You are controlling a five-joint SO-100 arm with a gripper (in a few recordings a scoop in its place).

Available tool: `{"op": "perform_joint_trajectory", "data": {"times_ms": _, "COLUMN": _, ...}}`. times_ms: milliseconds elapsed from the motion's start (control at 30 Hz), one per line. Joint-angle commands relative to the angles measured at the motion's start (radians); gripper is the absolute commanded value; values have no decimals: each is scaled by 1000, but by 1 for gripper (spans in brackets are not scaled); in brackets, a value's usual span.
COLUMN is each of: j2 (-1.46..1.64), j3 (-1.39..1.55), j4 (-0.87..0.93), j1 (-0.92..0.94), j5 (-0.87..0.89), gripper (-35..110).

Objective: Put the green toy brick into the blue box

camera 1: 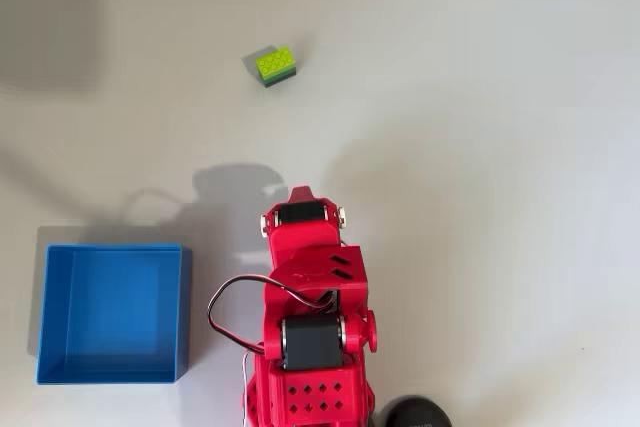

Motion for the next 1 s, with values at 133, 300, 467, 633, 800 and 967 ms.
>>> {"op": "perform_joint_trajectory", "data": {"times_ms": 133, "j2": -359, "j3": -339, "j4": -5, "j1": 14, "j5": -48, "gripper": 0}}
{"op": "perform_joint_trajectory", "data": {"times_ms": 300, "j2": -606, "j3": -592, "j4": -5, "j1": 26, "j5": -153, "gripper": 0}}
{"op": "perform_joint_trajectory", "data": {"times_ms": 467, "j2": -833, "j3": -776, "j4": -5, "j1": 21, "j5": -247, "gripper": 0}}
{"op": "perform_joint_trajectory", "data": {"times_ms": 633, "j2": -1034, "j3": -904, "j4": 5, "j1": 20, "j5": -325, "gripper": 0}}
{"op": "perform_joint_trajectory", "data": {"times_ms": 800, "j2": -1181, "j3": -1019, "j4": 54, "j1": 20, "j5": -371, "gripper": 16}}
{"op": "perform_joint_trajectory", "data": {"times_ms": 967, "j2": -1281, "j3": -1141, "j4": 100, "j1": 5, "j5": -387, "gripper": 26}}
